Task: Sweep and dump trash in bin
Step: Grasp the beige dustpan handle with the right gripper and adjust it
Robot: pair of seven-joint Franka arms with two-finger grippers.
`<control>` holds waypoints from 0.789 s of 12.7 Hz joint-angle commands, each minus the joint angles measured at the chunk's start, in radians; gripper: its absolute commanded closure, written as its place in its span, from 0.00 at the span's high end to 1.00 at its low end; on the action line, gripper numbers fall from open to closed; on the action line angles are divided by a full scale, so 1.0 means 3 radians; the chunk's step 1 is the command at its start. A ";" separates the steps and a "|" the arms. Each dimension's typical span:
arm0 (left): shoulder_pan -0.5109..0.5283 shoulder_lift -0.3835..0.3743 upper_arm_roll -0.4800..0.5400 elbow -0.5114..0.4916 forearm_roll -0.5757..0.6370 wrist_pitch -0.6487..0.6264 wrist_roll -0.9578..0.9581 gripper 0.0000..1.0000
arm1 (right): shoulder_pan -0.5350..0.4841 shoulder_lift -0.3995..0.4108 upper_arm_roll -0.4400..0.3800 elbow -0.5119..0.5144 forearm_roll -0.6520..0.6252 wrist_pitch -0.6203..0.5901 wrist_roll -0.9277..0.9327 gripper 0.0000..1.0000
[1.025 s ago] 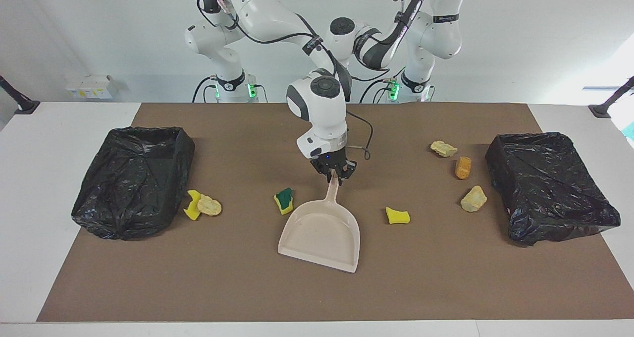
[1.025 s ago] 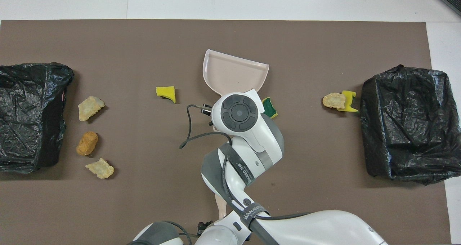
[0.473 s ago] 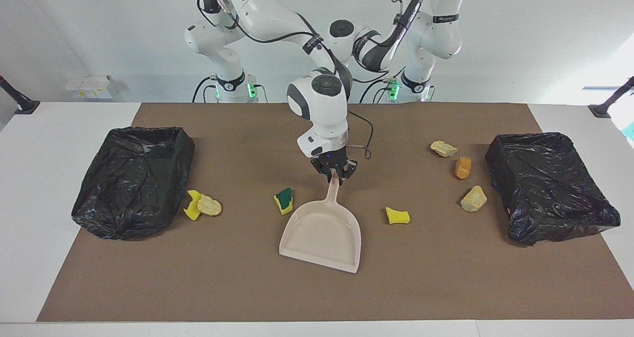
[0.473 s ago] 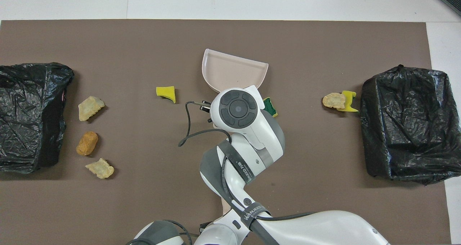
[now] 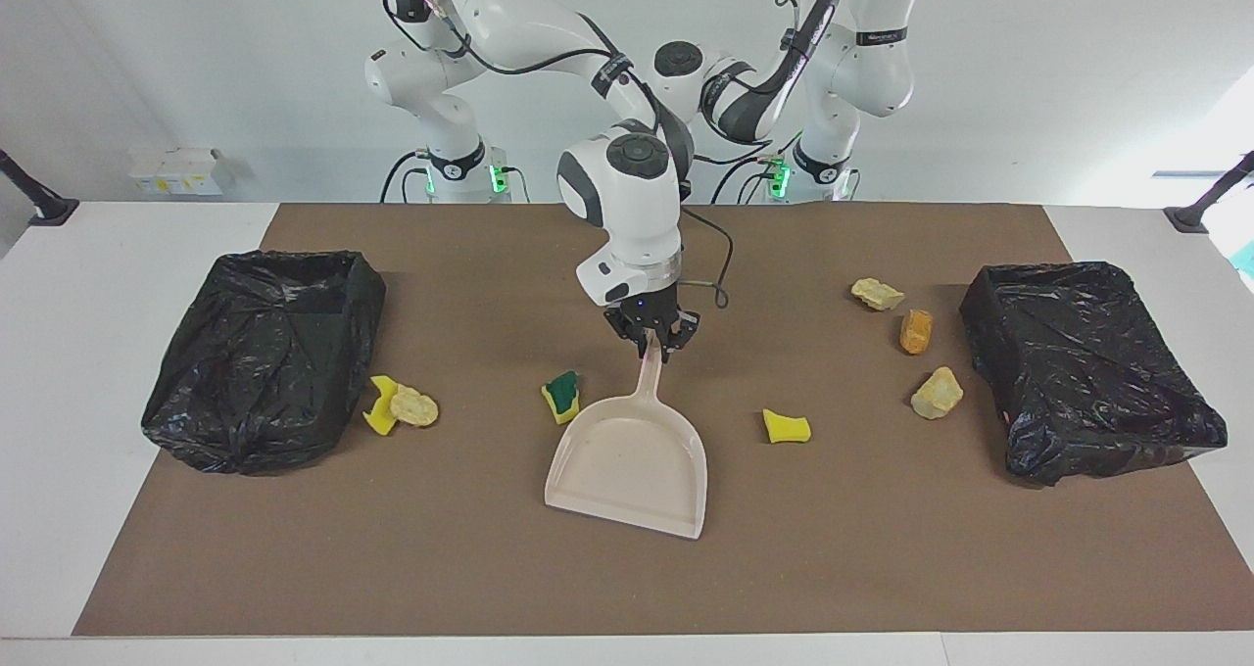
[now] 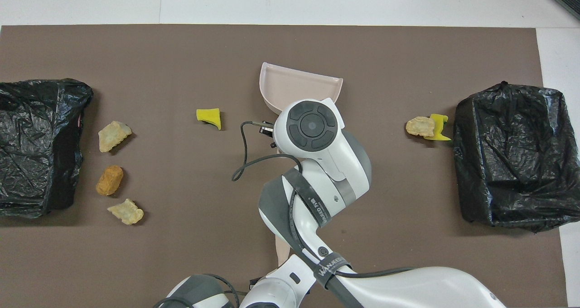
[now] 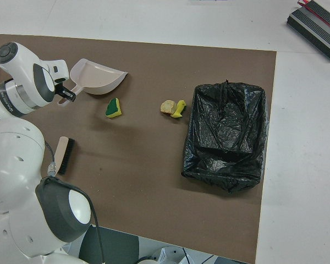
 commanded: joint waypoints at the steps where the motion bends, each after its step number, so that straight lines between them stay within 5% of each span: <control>1: 0.0025 0.0012 -0.0001 -0.0001 -0.0025 -0.0038 -0.0019 0.00 | -0.0050 -0.0047 0.0024 -0.0025 0.0027 -0.0039 -0.0180 0.00; 7: 0.0030 0.0012 -0.0001 -0.0001 -0.0025 -0.0038 -0.0009 0.00 | -0.0116 0.0024 0.0035 -0.0142 0.0241 0.0108 -0.0681 0.00; 10: 0.0030 0.0012 -0.0001 -0.0006 -0.0025 -0.0038 0.0006 0.00 | -0.0142 0.0066 0.0035 -0.0153 0.0329 0.0165 -0.0697 0.30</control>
